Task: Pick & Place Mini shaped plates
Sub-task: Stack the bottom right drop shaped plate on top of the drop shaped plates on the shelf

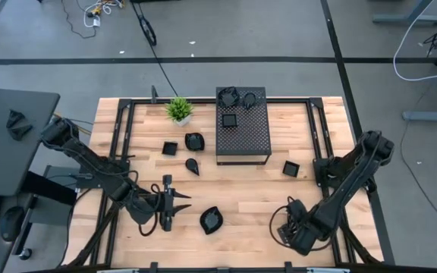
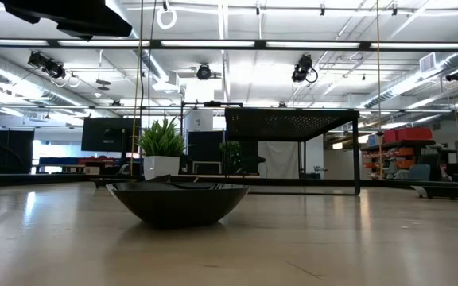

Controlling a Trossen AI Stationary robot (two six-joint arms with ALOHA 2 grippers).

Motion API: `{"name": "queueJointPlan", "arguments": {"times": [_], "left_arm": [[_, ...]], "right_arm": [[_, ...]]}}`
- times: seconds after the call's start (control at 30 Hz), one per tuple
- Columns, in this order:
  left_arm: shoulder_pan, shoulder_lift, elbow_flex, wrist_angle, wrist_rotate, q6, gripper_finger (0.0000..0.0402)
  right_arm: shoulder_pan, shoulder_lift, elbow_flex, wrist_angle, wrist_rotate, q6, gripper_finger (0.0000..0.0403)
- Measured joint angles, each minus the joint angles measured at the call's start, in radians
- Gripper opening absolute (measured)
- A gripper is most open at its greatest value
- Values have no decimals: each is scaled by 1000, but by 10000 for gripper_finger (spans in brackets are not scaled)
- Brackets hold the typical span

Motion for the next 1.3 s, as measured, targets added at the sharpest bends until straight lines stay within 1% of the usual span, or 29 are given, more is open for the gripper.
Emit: {"name": "queueJointPlan", "arguments": {"times": [0.13, 0.37, 0.53, 0.67, 0.8, 1.0, 1.13, 1.3], "left_arm": [[0, 0, 0, 0, 0, 3, 117], [0, 0, 0, 0, 0, 30, 117], [0, 0, 0, 1, 0, 45, 117], [1, 0, 0, 1, 0, 46, 117], [1, 0, 0, 1, 0, 46, 117], [6, -1, 0, 2, 0, 45, 117], [8, -1, 0, 7, 0, 45, 117], [8, -1, 0, 17, 0, 45, 117]], "right_arm": [[0, 52, 0, 5, 1, 81, 362], [0, 115, 0, -7, 2, 205, 353], [-6, 148, -13, 2, 18, 219, 352], [-7, 142, -66, 58, 25, 190, 348], [2, 124, -93, 64, 7, 123, 339], [8, 65, -103, -26, -86, 44, 323], [7, 53, -103, -55, -95, 20, 318], [7, 51, -130, 22, -95, -69, 317]]}}
